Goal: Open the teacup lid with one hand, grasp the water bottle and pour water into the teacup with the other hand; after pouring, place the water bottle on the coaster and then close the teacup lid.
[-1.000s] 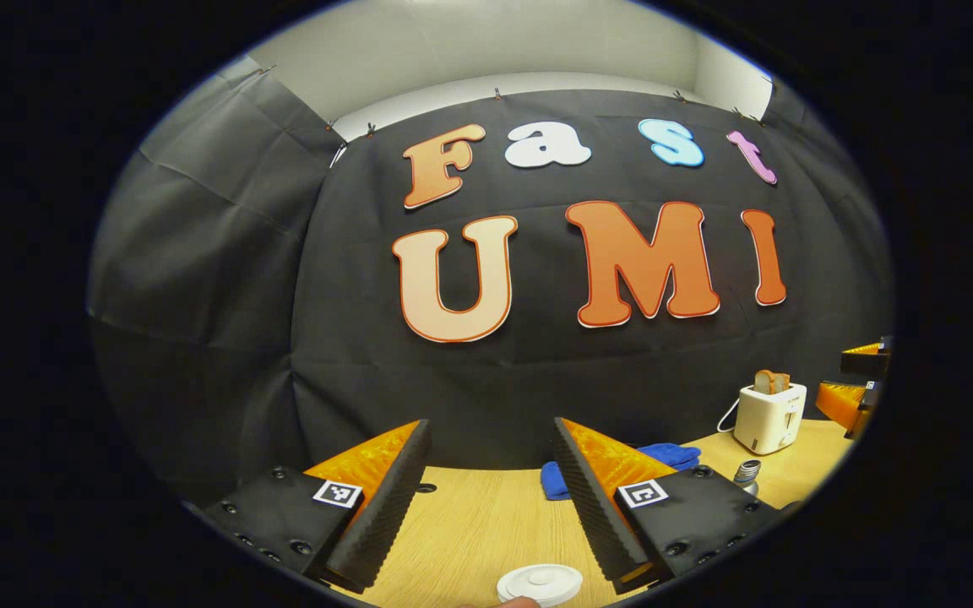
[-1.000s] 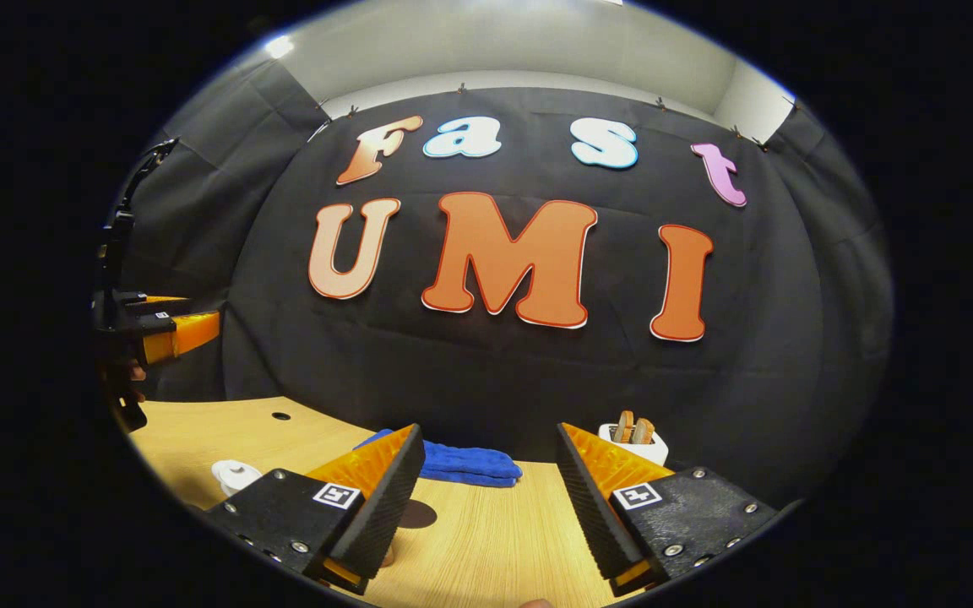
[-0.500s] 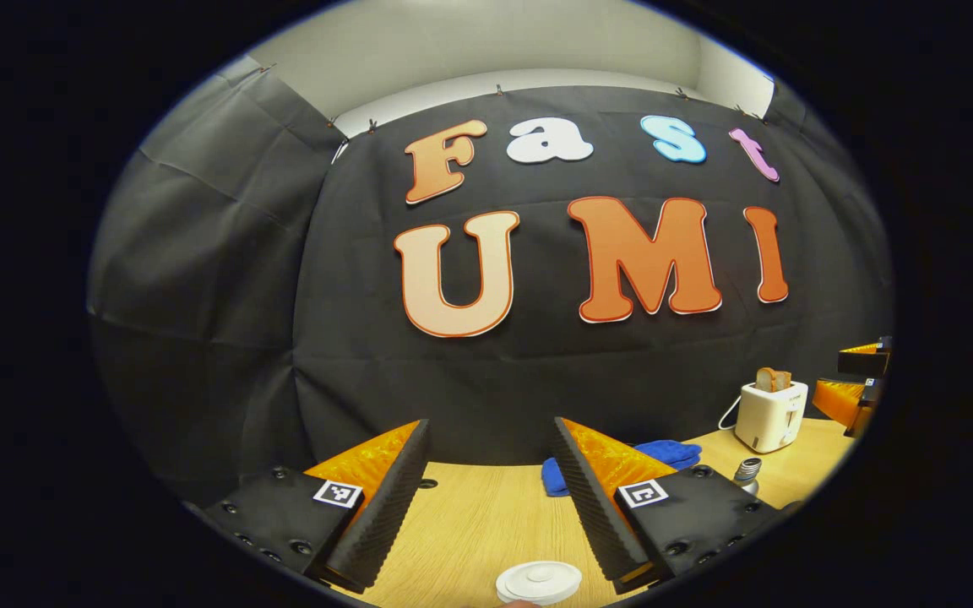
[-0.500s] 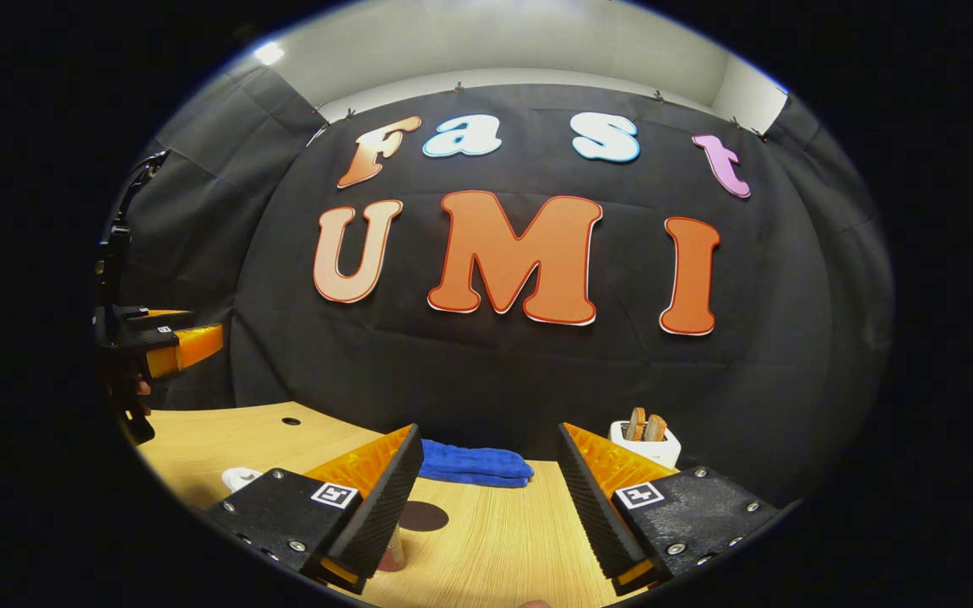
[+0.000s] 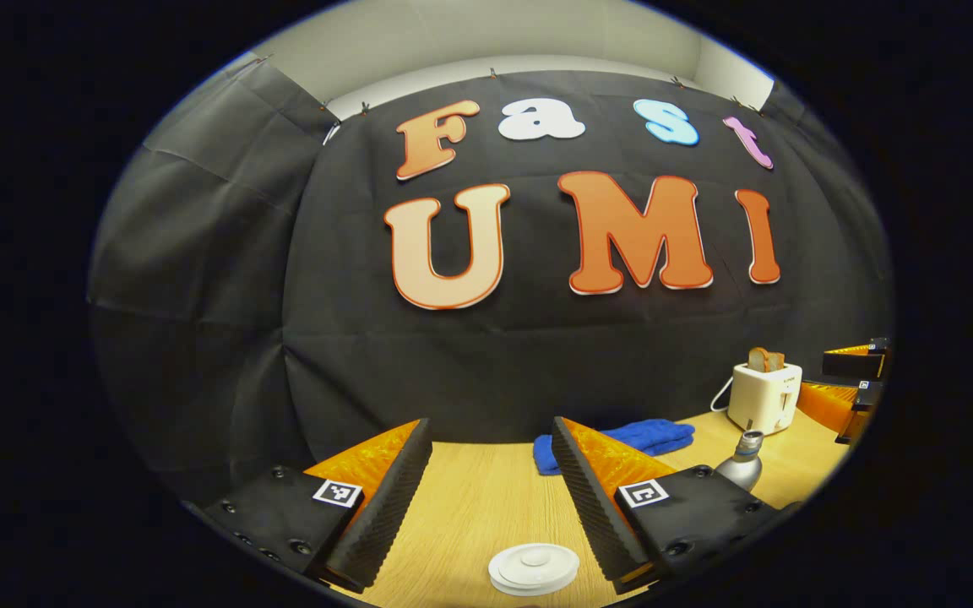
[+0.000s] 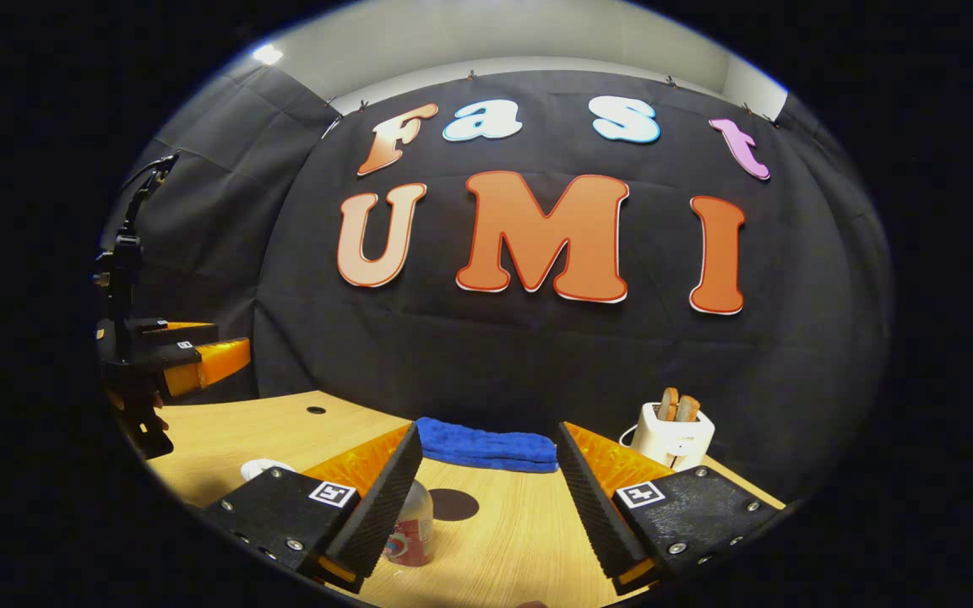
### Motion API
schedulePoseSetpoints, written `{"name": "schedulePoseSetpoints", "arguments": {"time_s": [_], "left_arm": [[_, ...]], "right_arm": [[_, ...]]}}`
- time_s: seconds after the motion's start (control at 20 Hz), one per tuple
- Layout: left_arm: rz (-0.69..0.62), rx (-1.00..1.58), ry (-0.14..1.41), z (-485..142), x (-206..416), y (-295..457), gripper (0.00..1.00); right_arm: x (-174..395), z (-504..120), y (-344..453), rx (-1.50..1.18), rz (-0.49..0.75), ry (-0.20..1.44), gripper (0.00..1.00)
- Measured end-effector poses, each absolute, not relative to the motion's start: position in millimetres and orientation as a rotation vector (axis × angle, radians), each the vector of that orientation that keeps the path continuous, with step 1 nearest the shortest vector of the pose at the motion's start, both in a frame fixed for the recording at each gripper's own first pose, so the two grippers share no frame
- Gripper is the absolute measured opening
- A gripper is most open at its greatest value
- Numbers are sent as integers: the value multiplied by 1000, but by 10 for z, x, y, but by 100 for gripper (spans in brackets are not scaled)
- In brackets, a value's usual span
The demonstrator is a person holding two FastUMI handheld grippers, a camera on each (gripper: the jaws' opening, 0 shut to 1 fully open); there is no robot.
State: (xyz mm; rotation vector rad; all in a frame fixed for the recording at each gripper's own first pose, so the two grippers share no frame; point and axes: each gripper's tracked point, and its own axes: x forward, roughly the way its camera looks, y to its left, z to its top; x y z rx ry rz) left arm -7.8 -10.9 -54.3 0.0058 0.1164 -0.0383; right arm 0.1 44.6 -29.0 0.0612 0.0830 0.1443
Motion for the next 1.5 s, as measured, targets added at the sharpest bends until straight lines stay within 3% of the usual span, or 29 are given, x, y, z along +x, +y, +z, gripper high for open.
{"name": "schedulePoseSetpoints", "arguments": {"time_s": [0.2, 0.25, 0.85, 0.95, 1.05, 1.15, 1.4, 1.5], "left_arm": [[-62, 4, 187, -928, -120, -183, 92], [-65, 7, 199, -1008, -134, -198, 95], [-123, 9, 379, -1883, -237, -444, 95], [-129, 16, 406, -2007, -238, -463, 92], [-130, 16, 435, -2104, -246, -458, 95], [-134, 7, 453, -2197, -260, -472, 86], [-144, 6, 463, -2238, -244, -495, 75], [-143, 12, 461, -2229, -229, -502, 63]], "right_arm": [[-38, -485, 613, 57, 189, 123, 96], [-55, -529, 641, 57, 199, 130, 96], [-89, -967, 876, 37, 272, 227, 96], [-99, -1014, 900, 37, 282, 239, 96], [-105, -1062, 916, 36, 288, 249, 96], [-102, -1085, 940, 30, 293, 255, 97], [-119, -1122, 940, 17, 301, 275, 97], [-104, -1189, 966, 9, 304, 286, 97]]}}
